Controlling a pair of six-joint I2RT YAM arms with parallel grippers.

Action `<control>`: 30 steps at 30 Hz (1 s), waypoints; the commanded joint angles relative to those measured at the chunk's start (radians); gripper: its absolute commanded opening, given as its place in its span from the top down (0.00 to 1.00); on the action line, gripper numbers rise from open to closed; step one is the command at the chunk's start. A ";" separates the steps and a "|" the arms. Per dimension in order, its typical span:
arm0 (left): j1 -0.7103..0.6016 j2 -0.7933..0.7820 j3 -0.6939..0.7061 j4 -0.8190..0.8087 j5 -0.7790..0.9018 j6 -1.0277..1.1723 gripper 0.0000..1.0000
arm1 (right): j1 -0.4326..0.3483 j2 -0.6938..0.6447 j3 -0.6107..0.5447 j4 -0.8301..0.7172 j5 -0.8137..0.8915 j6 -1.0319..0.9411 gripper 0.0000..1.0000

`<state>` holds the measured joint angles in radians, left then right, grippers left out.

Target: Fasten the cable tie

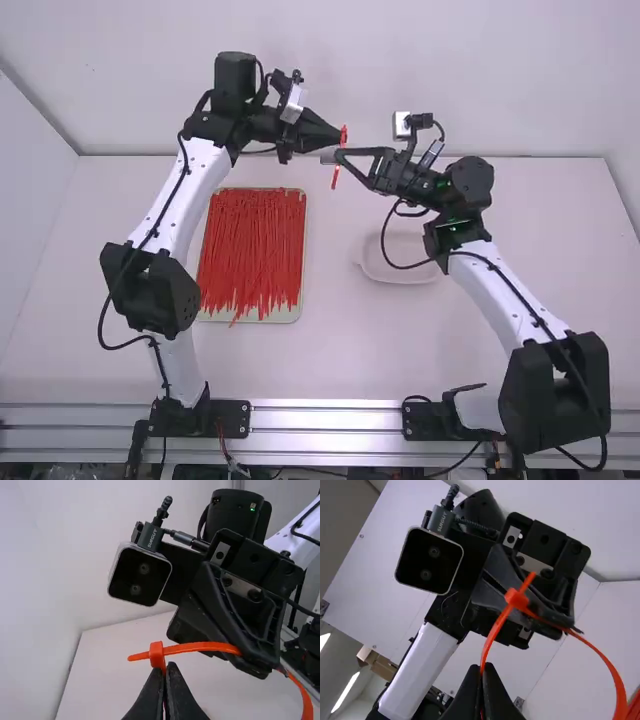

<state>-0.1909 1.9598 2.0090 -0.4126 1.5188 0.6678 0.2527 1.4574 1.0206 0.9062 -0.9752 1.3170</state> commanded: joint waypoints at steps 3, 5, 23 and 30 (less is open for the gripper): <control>-0.006 -0.006 -0.001 -0.063 0.051 0.172 0.98 | -0.007 0.002 0.000 0.007 0.058 -0.009 1.00; -0.015 -0.006 0.000 -0.070 0.051 0.174 0.98 | -0.019 0.002 0.000 0.007 0.060 -0.016 1.00; -0.035 -0.011 0.000 -0.116 0.051 0.245 0.98 | -0.056 0.002 0.000 -0.047 0.057 -0.074 1.00; -0.041 -0.011 0.000 -0.185 0.052 0.333 0.98 | -0.076 0.002 0.000 -0.046 0.057 -0.076 1.00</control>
<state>-0.2146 1.9598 2.0090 -0.5842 1.4952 0.9279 0.2100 1.4578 1.0180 0.8494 -1.0088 1.2495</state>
